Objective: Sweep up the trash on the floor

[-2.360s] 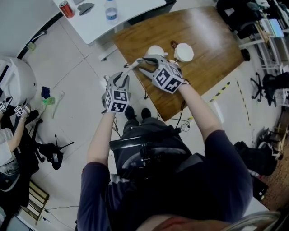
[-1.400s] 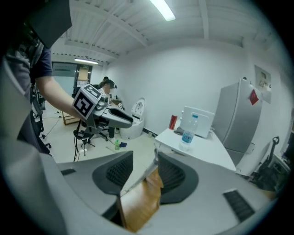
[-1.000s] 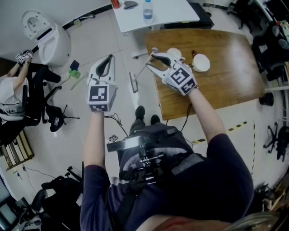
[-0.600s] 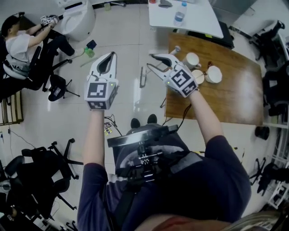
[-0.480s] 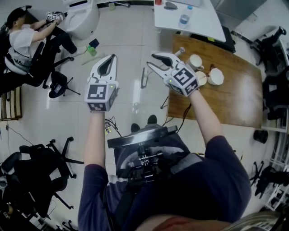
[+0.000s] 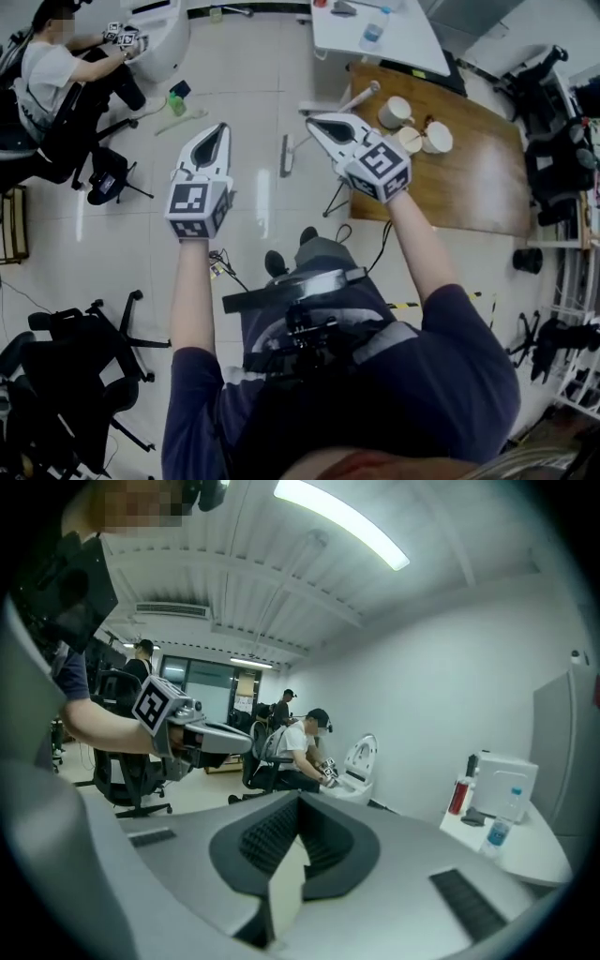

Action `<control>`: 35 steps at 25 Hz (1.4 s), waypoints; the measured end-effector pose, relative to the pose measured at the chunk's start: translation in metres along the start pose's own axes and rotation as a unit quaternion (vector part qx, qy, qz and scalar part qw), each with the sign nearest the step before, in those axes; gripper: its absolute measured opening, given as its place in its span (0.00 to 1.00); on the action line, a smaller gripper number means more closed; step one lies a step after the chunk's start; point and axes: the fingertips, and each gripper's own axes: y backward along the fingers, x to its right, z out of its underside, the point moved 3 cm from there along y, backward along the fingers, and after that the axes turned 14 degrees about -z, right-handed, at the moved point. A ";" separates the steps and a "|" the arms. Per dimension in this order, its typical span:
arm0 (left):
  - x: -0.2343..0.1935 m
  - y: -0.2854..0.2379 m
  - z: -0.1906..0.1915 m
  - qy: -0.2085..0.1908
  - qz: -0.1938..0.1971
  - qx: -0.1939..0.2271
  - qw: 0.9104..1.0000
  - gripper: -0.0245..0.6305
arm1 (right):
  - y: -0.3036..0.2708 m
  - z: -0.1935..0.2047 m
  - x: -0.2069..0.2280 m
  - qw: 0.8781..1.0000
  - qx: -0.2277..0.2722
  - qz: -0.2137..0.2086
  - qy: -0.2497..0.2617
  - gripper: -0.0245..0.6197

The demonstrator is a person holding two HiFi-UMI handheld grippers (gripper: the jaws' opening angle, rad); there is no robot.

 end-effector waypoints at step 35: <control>0.245 0.032 -0.057 -0.098 -0.214 -0.011 0.972 0.04 | 0.199 0.019 0.018 0.959 0.112 -0.256 0.051 0.05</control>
